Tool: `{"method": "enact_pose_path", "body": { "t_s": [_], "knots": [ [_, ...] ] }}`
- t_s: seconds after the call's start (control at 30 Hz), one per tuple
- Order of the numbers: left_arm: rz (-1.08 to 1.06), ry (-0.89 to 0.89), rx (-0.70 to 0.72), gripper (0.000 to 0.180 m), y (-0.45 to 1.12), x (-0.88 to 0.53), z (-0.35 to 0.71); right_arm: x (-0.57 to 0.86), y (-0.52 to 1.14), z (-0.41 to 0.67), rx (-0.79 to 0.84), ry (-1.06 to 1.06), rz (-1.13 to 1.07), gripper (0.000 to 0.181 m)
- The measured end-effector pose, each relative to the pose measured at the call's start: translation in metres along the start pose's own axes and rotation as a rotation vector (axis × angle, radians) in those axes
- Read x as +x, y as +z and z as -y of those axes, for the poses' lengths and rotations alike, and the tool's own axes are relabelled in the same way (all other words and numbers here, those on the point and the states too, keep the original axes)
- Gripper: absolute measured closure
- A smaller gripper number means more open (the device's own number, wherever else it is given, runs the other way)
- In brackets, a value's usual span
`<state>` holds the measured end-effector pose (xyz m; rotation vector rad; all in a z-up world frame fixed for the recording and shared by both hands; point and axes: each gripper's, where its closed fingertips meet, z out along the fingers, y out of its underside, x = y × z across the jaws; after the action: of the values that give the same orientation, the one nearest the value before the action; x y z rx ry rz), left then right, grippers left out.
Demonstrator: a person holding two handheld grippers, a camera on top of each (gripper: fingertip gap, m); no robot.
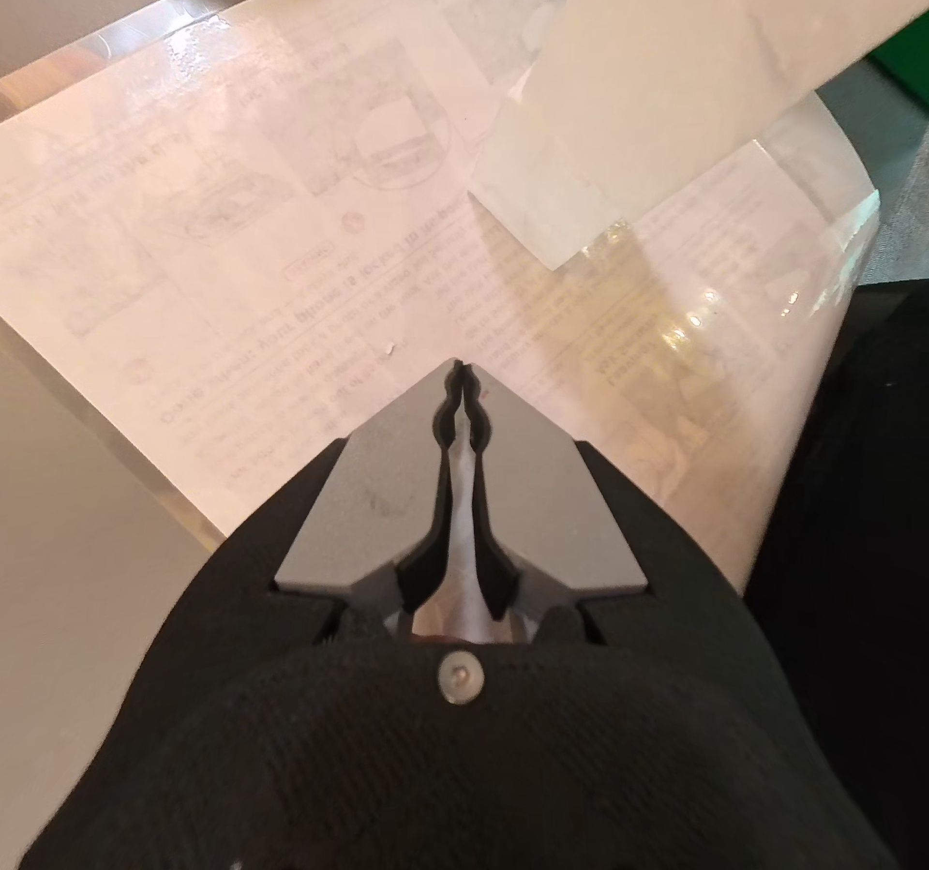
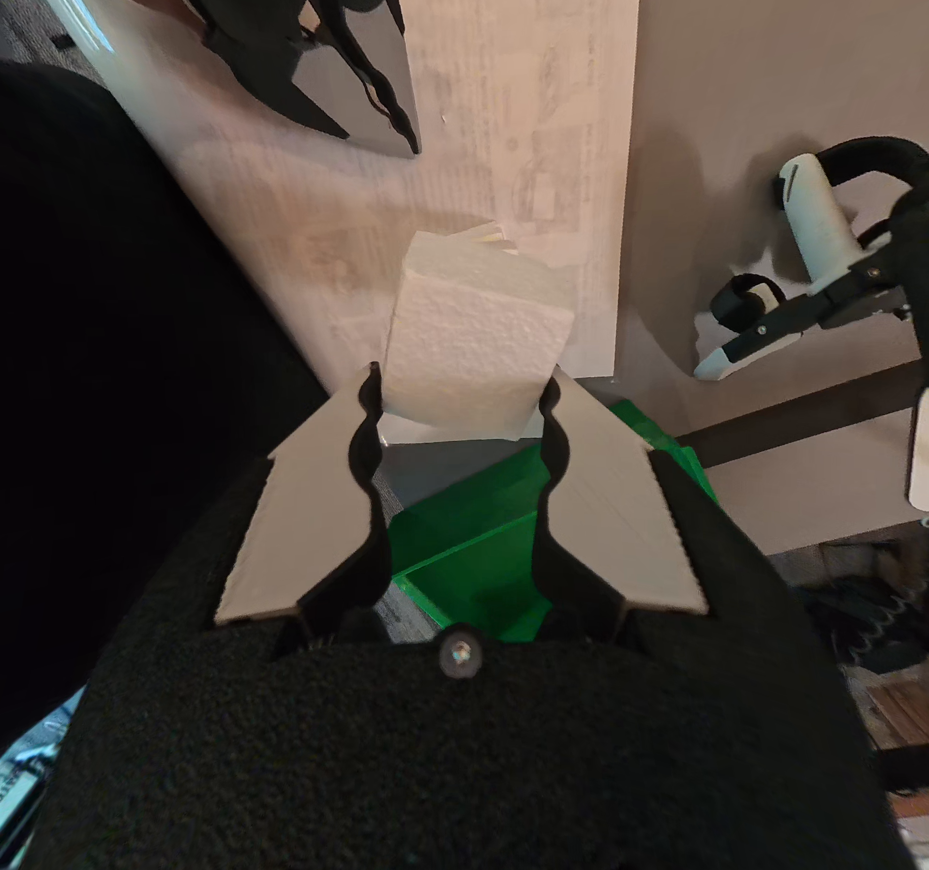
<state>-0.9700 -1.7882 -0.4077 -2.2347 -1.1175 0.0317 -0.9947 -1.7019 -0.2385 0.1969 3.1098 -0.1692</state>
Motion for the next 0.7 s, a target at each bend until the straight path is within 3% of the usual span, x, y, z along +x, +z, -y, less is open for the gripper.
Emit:
{"method": "enact_pose_path", "body": {
  "t_s": [0.3, 0.53, 0.7],
  "knots": [
    [-0.012, -0.006, 0.005, 0.180, 0.000, 0.000, 0.000, 0.000, 0.006, -0.003, 0.022, 0.055, -0.007, 0.108],
    [-0.023, -0.002, 0.005, 0.180, 0.000, 0.000, 0.000, 0.002, -0.050, 0.000, 0.320, 0.198, -0.052, 0.107],
    [-0.033, 0.016, -0.006, 0.180, 0.000, 0.000, 0.000, 0.017, -0.068, -0.029, 0.547, 0.339, -0.163, 0.134]
  ]
}}
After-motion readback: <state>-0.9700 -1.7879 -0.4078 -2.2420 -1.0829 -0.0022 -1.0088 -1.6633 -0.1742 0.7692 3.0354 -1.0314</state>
